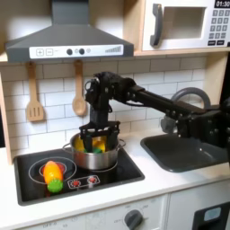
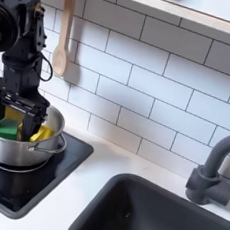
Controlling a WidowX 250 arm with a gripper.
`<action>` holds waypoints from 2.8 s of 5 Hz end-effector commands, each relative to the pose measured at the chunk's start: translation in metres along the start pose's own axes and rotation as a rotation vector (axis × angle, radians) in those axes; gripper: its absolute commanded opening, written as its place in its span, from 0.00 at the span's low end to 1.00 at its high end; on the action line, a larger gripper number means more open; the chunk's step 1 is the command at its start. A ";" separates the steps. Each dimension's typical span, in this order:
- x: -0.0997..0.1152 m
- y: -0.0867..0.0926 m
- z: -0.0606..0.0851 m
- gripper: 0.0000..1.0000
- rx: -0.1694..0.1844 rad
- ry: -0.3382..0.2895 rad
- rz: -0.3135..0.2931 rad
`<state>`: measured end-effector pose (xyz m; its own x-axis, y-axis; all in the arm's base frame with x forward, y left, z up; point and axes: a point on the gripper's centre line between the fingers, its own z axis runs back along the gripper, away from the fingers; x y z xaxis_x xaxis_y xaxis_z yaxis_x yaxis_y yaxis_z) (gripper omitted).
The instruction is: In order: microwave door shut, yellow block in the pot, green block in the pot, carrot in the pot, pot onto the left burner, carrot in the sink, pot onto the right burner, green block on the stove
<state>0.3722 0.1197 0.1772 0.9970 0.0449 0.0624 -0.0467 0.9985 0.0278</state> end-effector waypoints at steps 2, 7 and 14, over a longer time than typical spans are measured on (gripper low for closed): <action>0.000 0.008 0.001 1.00 0.008 0.004 -0.001; -0.014 0.040 0.004 1.00 0.028 0.020 0.050; -0.020 0.055 0.026 1.00 0.021 -0.008 0.046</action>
<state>0.3479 0.1785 0.1967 0.9926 0.1070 0.0577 -0.1093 0.9933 0.0381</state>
